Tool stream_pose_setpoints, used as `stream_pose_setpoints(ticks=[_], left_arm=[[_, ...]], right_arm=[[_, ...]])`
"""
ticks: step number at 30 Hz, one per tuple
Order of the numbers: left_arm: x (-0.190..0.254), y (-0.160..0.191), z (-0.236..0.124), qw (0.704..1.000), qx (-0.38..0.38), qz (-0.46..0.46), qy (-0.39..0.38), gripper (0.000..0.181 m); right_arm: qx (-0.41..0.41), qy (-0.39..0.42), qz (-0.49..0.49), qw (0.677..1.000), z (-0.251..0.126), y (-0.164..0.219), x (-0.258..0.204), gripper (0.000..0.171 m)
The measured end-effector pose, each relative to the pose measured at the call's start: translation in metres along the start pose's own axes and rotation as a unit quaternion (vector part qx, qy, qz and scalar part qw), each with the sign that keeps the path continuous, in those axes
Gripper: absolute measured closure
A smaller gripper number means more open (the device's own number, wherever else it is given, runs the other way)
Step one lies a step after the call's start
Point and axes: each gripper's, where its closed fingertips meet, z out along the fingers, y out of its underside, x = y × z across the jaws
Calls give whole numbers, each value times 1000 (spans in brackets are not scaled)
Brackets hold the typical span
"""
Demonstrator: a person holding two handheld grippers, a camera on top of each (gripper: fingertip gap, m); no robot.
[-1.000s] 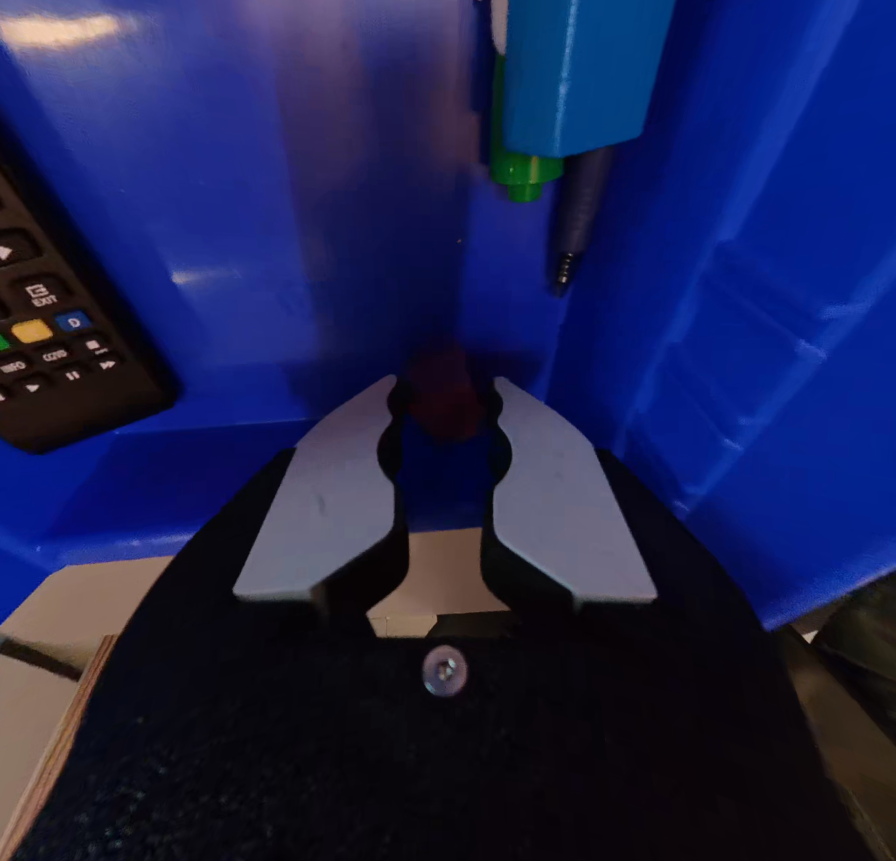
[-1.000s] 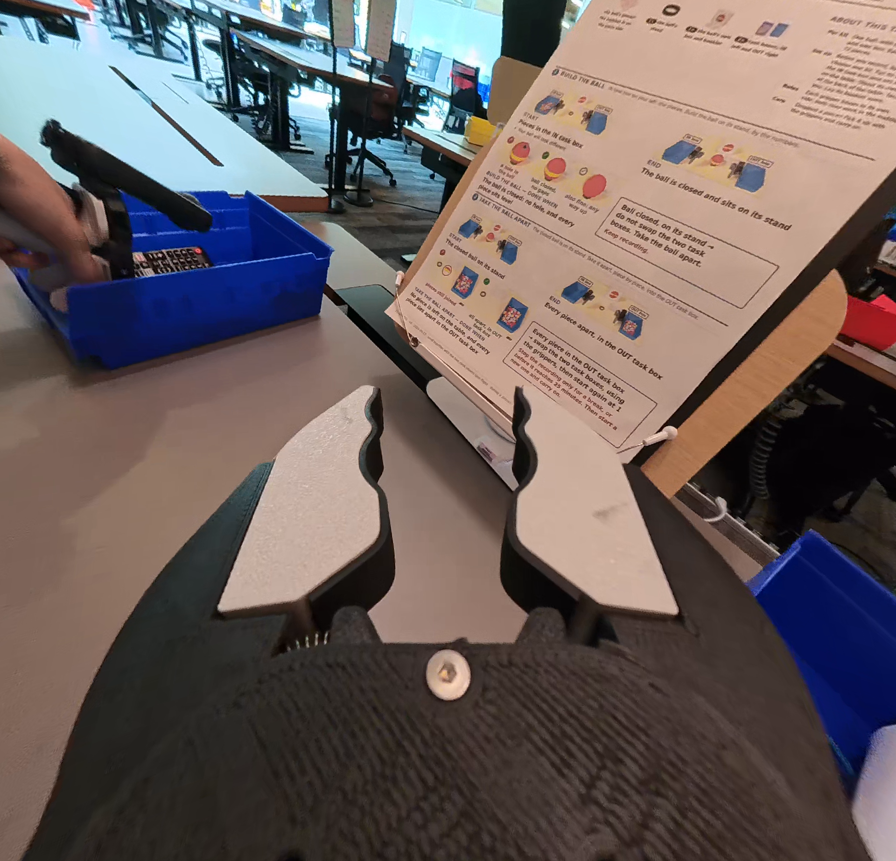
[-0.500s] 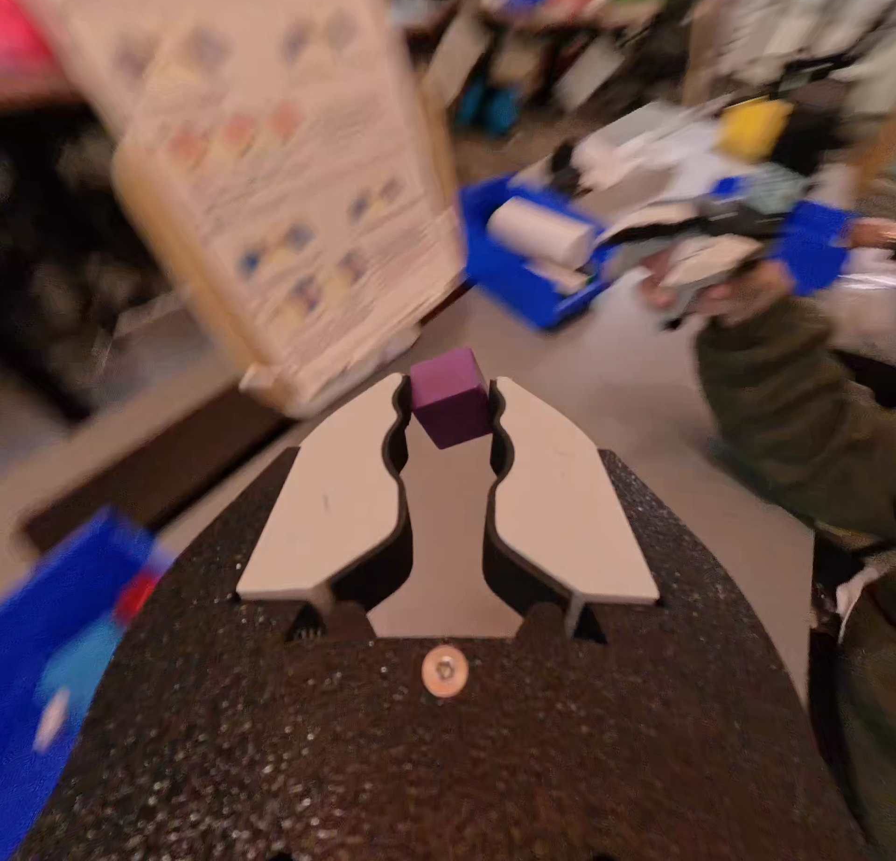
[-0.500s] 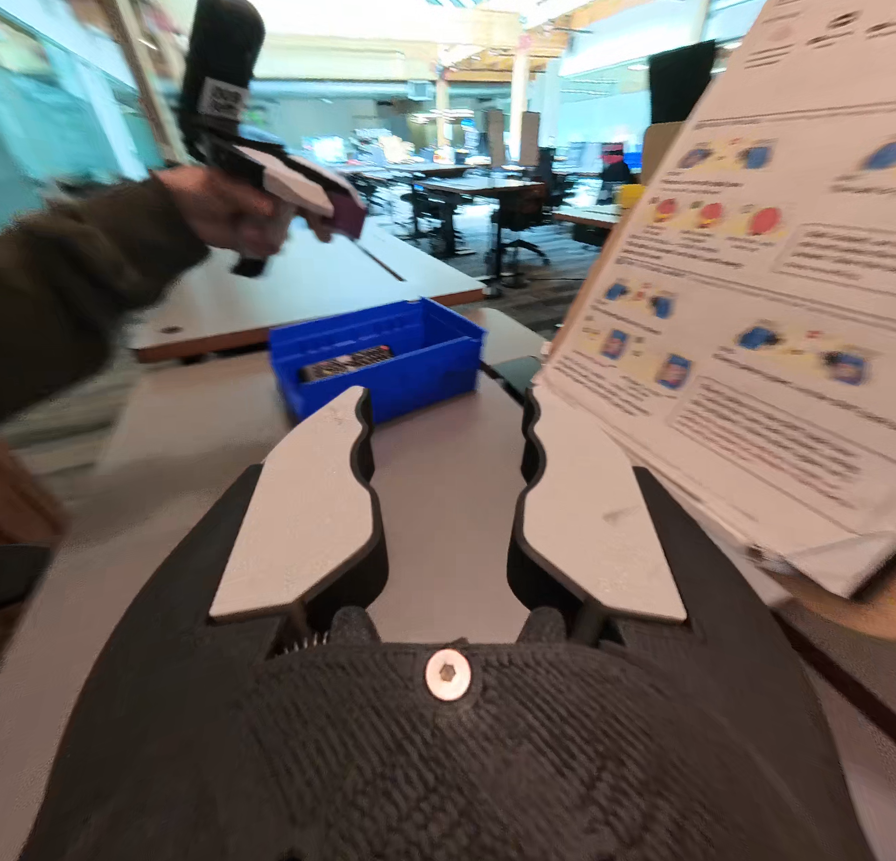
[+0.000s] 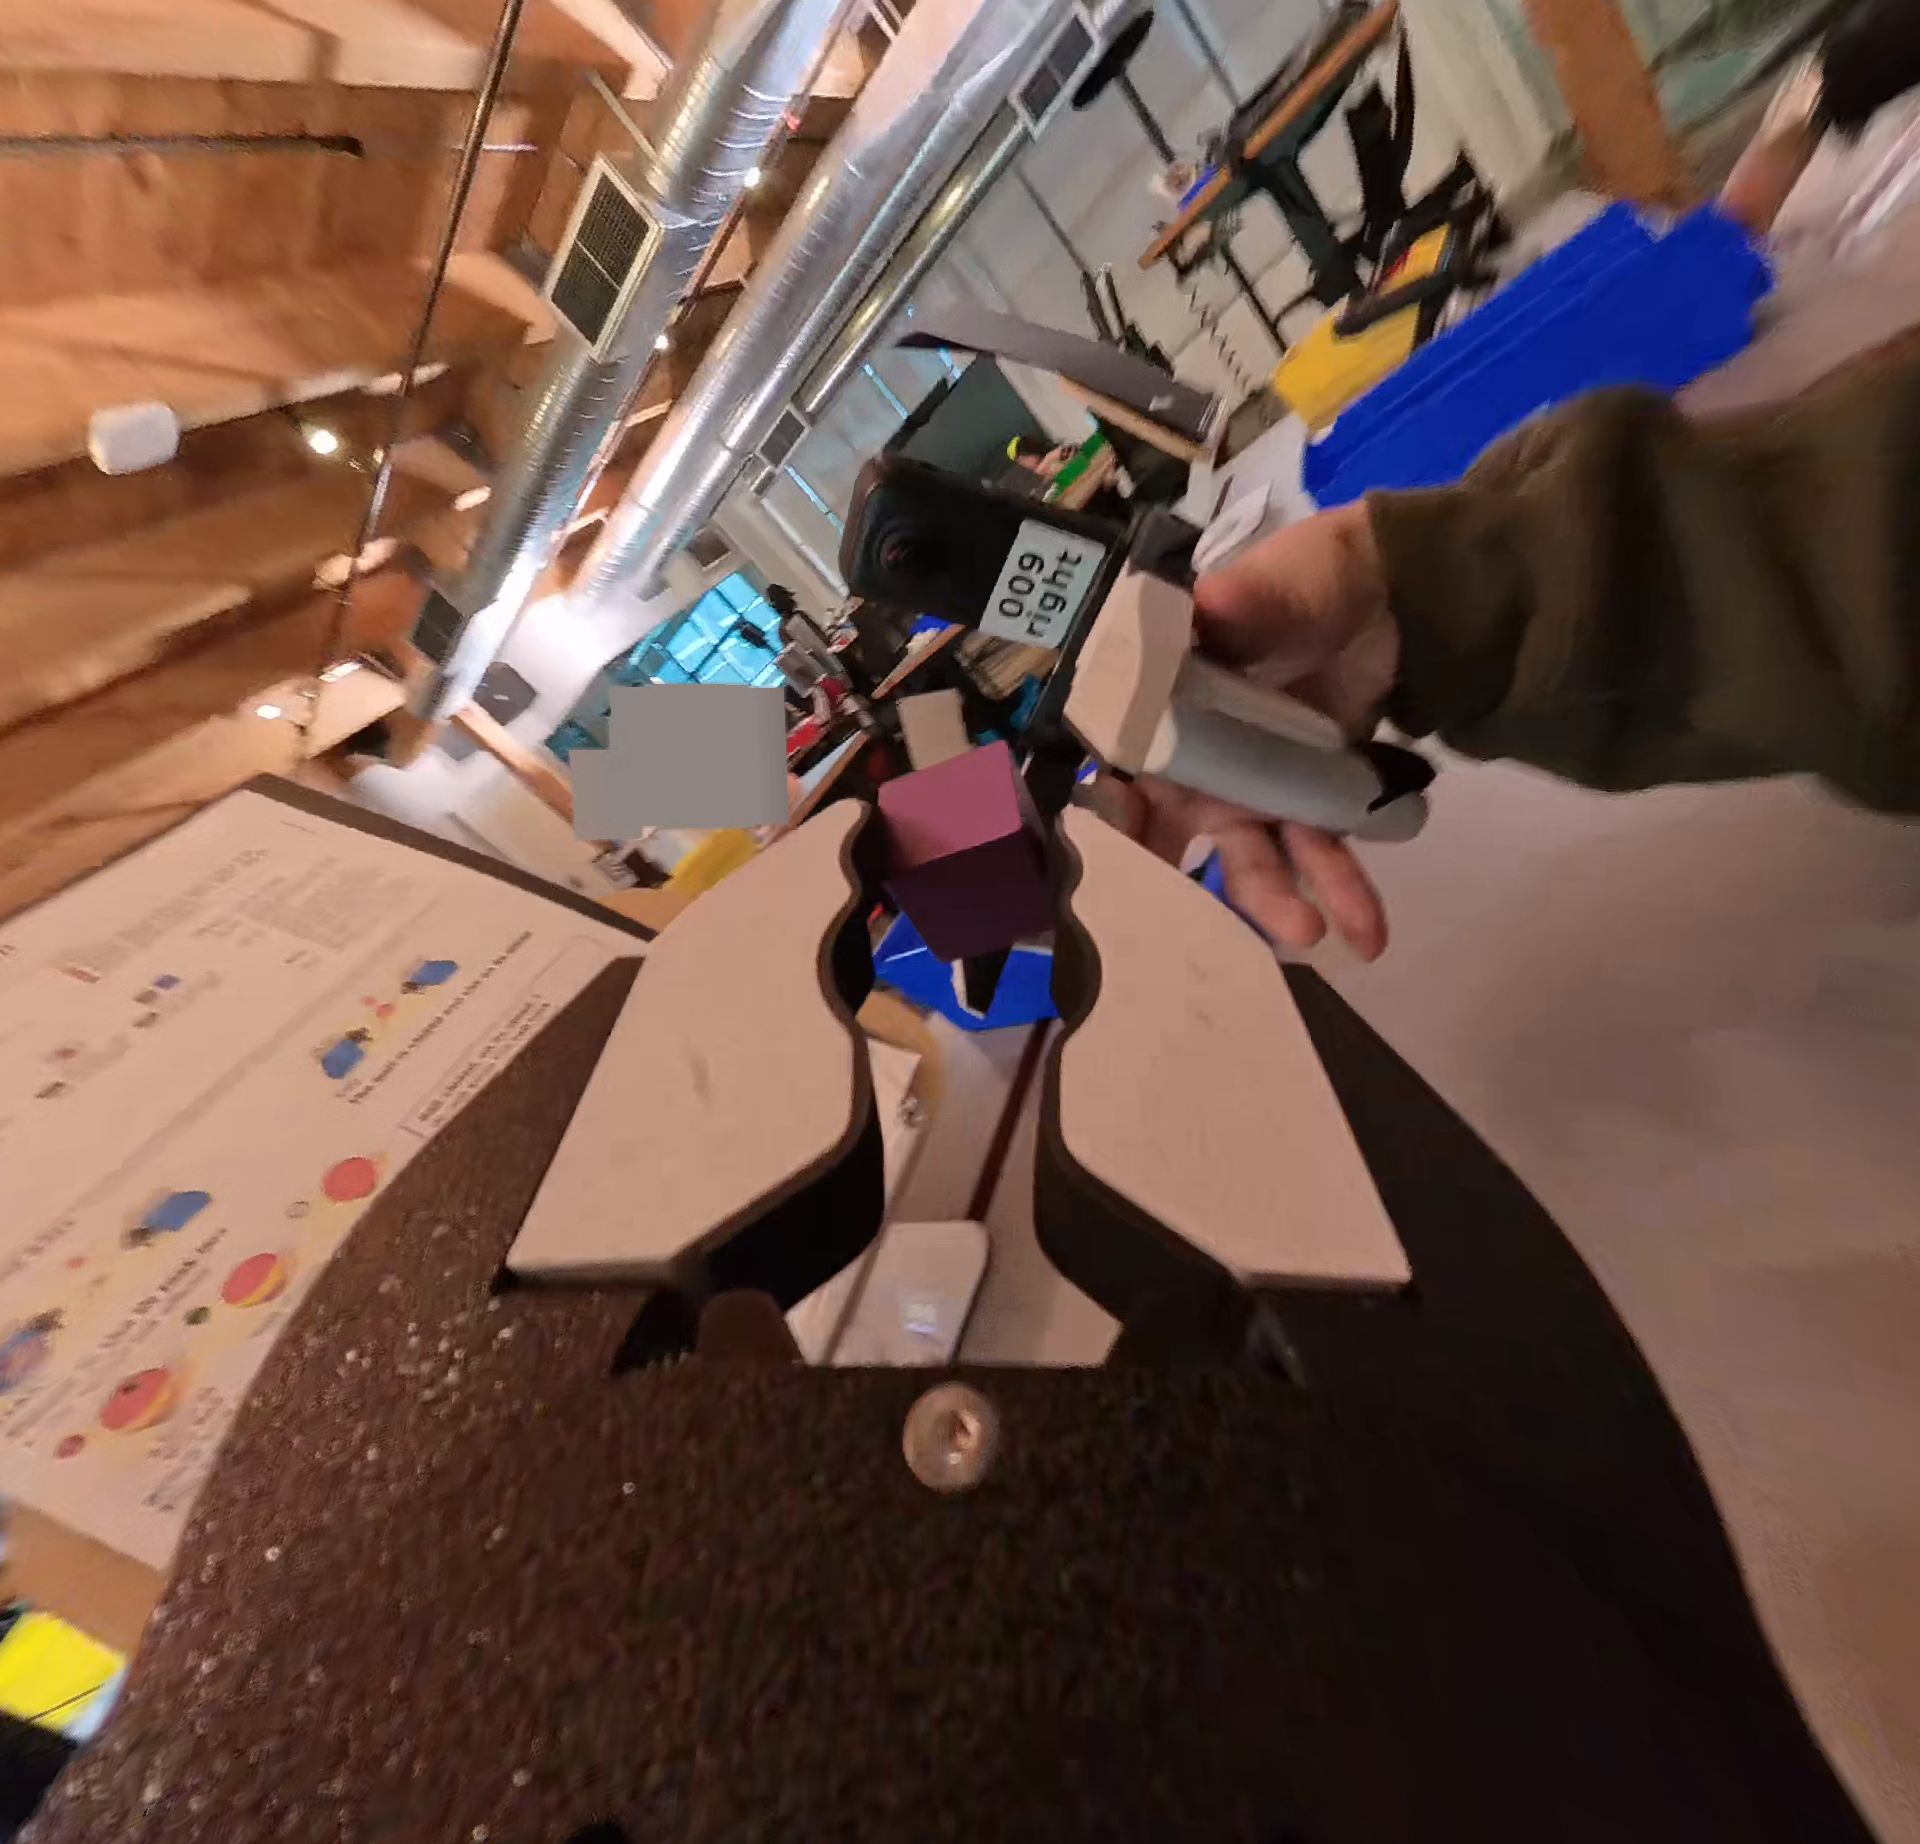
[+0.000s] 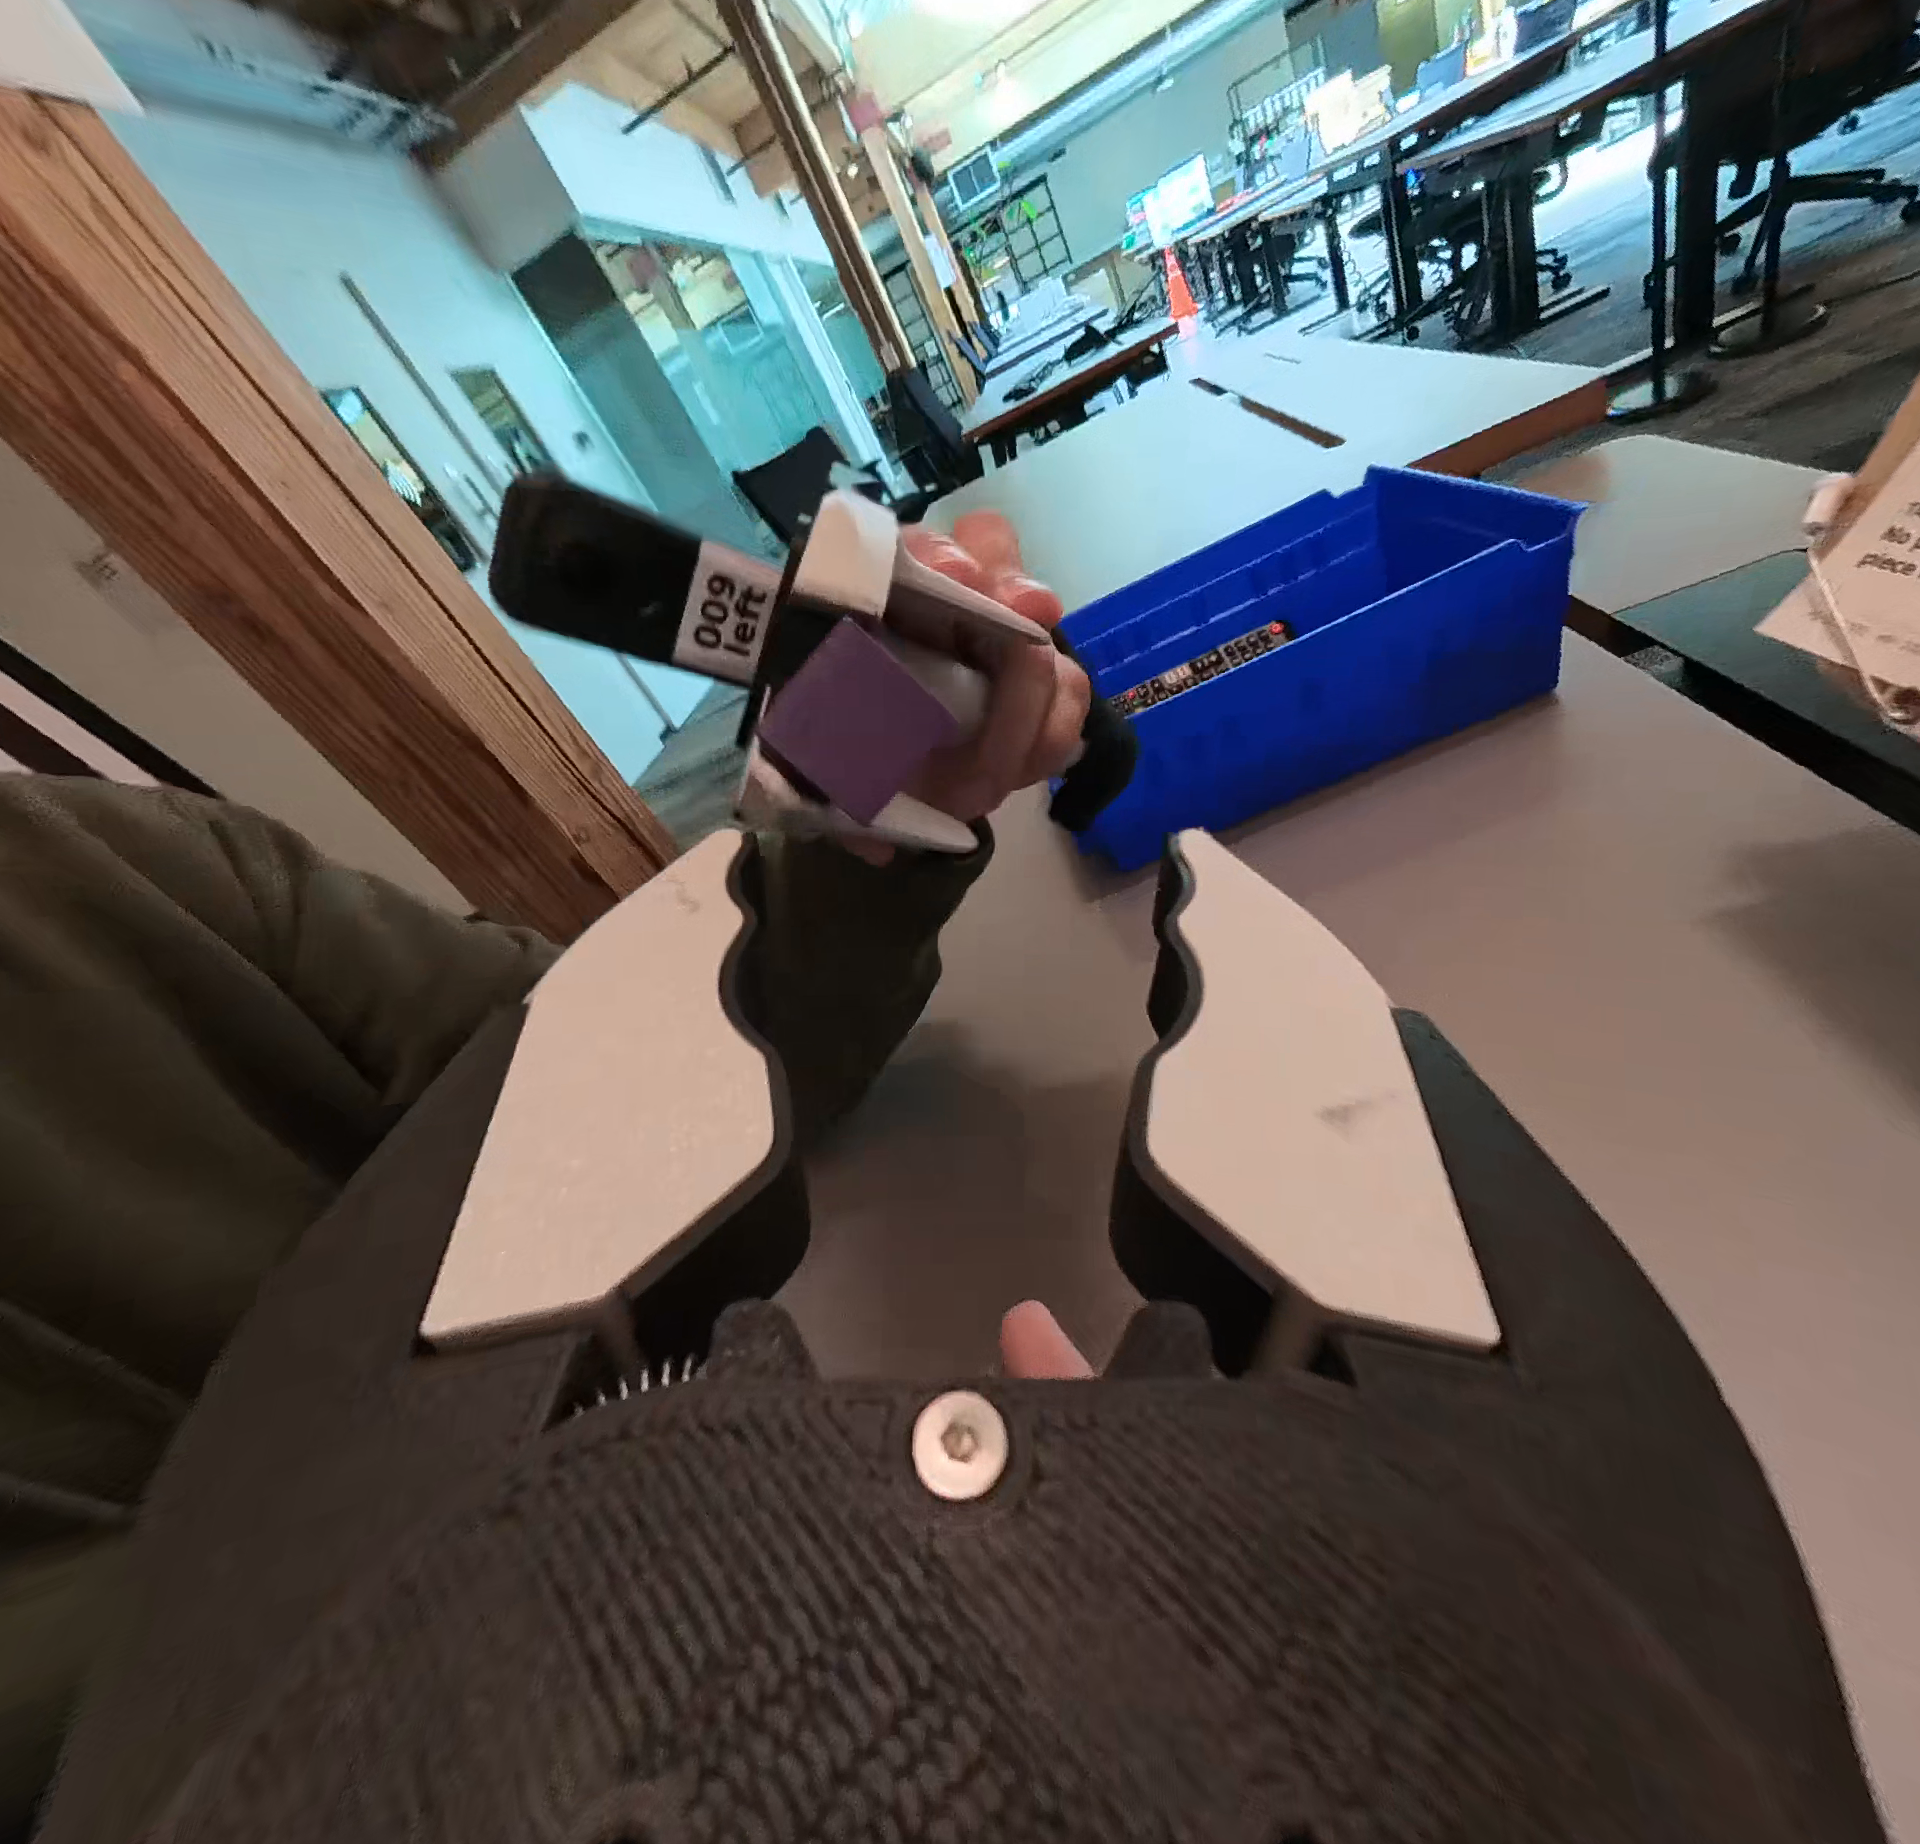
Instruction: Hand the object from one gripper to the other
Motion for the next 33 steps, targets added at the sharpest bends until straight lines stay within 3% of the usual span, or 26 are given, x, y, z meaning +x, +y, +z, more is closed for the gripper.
stream_pose_setpoints(ticks=[1, 7, 10, 15, 20, 22, 24, 27, 28, 30, 33], left_arm=[[-2, 7, 5, 999, -29, 22, -4, 151], [-5, 18, 14, 988, -87, 124, -22, 152], [-4, 19, 12, 985, -95, 142, -26, 151], [0, 21, 12, 972, -120, 197, -30, 151], [-3, 21, 11, 968, -131, 208, -53, 153], [-11, 17, 10, 980, -109, 143, -83, 151], [-20, 13, 7, 991, -83, 37, -102, 138], [-25, 7, 5, 972, -40, -225, -58, 121], [-25, 5, 5, 948, -21, -317, -35, 115], [-24, 12, 6, 871, -9, -491, 3, 118], [-5, 22, 11, 763, -16, -640, 95, 116]], right_arm=[[5, 4, 3, 1000, -2, -1, 3, 99], [58, -4, 19, 998, -8, -19, 4, 117], [61, -12, 32, 998, -6, -19, 5, 138], [62, -17, 48, 997, 1, -18, 5, 138], [54, 6, -24, 998, 2, -19, 8, 143], [71, 13, -55, 996, 1, -26, 6, 143], [79, 52, -107, 990, -4, -33, 9, 143], [88, 108, -204, 969, -16, -43, 8, 143], [94, 116, -241, 959, -19, -46, 4, 143], [100, 121, -331, 930, -22, -50, -9, 143], [77, 167, -432, 883, -23, -49, -13, 143]])
